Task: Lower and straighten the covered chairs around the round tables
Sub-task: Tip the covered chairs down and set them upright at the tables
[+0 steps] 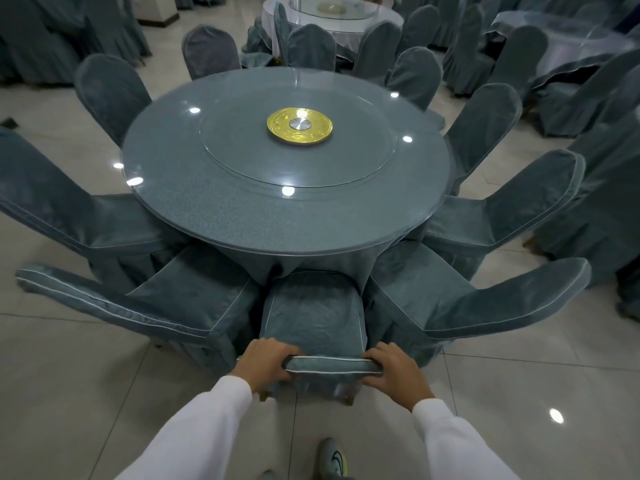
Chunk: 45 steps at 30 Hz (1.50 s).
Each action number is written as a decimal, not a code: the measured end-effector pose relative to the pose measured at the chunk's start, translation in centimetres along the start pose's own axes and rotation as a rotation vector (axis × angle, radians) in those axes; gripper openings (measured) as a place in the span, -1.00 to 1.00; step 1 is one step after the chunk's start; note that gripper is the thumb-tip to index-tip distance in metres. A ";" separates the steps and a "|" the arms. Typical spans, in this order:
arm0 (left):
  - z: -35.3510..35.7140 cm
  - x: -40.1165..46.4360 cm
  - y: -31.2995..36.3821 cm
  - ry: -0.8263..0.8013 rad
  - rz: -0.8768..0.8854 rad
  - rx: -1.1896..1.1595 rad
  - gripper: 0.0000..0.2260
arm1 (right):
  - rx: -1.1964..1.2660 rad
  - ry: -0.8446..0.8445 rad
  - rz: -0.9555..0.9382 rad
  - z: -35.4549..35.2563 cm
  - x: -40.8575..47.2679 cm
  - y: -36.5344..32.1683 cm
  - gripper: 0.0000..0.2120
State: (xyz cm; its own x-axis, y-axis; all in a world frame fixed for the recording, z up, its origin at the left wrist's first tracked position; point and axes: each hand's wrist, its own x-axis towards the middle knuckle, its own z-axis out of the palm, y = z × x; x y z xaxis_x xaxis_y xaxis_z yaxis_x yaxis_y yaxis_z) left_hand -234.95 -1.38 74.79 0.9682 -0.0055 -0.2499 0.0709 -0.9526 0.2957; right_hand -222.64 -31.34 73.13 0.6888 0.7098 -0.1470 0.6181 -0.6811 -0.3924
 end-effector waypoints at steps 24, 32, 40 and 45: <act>-8.5 -9.4 -16.3 0.530 -0.498 -0.780 -0.92 | 0.368 -0.145 -0.108 1.7 19.1 -19.0 -0.79; -11.9 -15.8 -28.4 0.567 -0.496 -0.767 -0.91 | 0.441 -0.095 -0.108 6.2 24.3 -32.7 -0.86; -14.5 -19.6 -38.5 0.638 -0.558 -0.801 -0.91 | 0.503 -0.126 -0.135 9.6 30.1 -43.5 -0.86; -15.7 -18.9 -44.2 0.624 -0.558 -0.765 -0.92 | 0.489 -0.126 -0.142 11.1 35.0 -47.2 -0.86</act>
State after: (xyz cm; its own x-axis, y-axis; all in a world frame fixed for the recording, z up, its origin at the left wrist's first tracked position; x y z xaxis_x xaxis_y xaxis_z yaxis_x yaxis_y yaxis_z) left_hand -252.65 45.62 80.90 0.6906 0.7184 -0.0839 0.4512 -0.3372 0.8263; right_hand -231.86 27.63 76.45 0.5416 0.8256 -0.1584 0.4319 -0.4350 -0.7901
